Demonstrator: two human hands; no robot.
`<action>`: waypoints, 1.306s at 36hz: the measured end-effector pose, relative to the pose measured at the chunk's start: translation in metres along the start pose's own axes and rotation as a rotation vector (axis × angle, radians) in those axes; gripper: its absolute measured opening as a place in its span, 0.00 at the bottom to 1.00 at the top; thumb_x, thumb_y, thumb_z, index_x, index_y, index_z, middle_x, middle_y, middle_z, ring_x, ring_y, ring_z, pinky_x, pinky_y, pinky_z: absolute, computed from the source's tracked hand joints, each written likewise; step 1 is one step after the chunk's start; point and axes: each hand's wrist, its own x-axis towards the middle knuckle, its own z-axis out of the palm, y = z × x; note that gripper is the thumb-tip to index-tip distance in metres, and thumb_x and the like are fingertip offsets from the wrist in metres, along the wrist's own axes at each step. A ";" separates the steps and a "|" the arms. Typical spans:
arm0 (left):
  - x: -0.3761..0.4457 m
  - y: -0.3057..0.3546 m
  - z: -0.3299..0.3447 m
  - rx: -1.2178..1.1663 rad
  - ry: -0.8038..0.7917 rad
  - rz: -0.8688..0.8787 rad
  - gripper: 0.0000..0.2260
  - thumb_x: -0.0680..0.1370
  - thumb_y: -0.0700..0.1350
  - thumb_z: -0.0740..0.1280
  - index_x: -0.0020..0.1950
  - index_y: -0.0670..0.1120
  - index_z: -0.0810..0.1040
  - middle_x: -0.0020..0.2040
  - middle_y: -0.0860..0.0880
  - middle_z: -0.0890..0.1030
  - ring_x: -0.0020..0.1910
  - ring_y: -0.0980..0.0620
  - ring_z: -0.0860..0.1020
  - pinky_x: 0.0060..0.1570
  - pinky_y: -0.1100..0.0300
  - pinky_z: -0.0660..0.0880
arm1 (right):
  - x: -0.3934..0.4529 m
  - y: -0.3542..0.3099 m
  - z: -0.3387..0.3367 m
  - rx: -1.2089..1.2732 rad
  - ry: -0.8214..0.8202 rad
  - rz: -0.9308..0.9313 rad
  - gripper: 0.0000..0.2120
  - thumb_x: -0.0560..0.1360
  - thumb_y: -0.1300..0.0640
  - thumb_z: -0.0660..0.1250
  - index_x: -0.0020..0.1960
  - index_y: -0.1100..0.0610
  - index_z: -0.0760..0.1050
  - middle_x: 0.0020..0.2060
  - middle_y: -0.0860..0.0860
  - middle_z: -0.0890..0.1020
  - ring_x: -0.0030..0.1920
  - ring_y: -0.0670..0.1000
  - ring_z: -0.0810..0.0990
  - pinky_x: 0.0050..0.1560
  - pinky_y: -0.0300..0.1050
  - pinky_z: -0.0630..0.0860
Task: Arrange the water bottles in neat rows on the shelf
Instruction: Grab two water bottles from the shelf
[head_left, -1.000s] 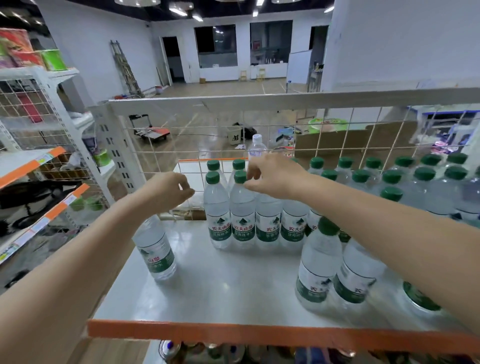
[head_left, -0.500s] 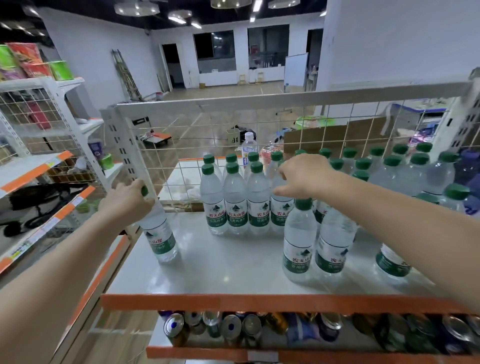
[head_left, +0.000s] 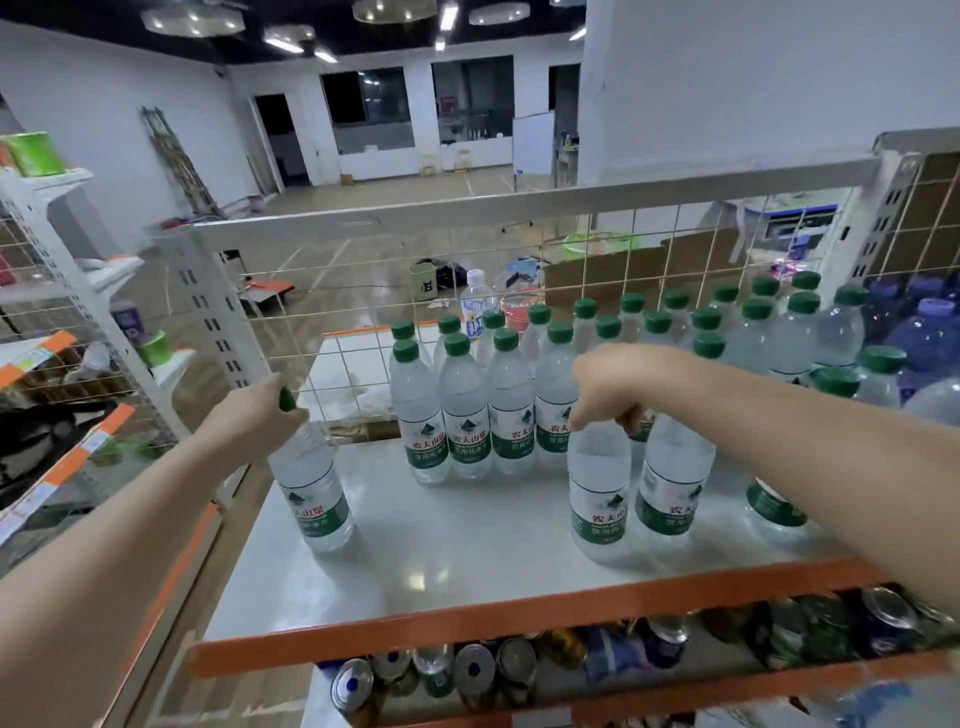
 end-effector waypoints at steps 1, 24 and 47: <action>0.001 0.003 0.000 0.007 -0.006 0.029 0.09 0.78 0.50 0.65 0.46 0.46 0.69 0.40 0.45 0.77 0.38 0.46 0.76 0.39 0.54 0.79 | 0.002 -0.002 -0.001 0.012 0.028 -0.027 0.16 0.77 0.52 0.67 0.36 0.59 0.68 0.31 0.54 0.77 0.25 0.51 0.76 0.30 0.40 0.76; 0.014 0.077 0.022 -0.192 -0.076 0.302 0.12 0.76 0.53 0.68 0.50 0.47 0.73 0.44 0.48 0.78 0.43 0.46 0.78 0.45 0.50 0.79 | 0.068 -0.083 0.008 0.346 0.385 -0.209 0.15 0.72 0.47 0.70 0.44 0.58 0.71 0.36 0.51 0.71 0.40 0.54 0.73 0.35 0.47 0.67; 0.018 0.093 0.037 -0.129 0.058 0.337 0.13 0.78 0.54 0.65 0.49 0.45 0.68 0.44 0.45 0.79 0.43 0.42 0.77 0.43 0.50 0.76 | 0.084 -0.090 0.002 0.367 0.397 -0.182 0.15 0.74 0.51 0.67 0.35 0.57 0.67 0.31 0.52 0.78 0.26 0.50 0.81 0.30 0.43 0.76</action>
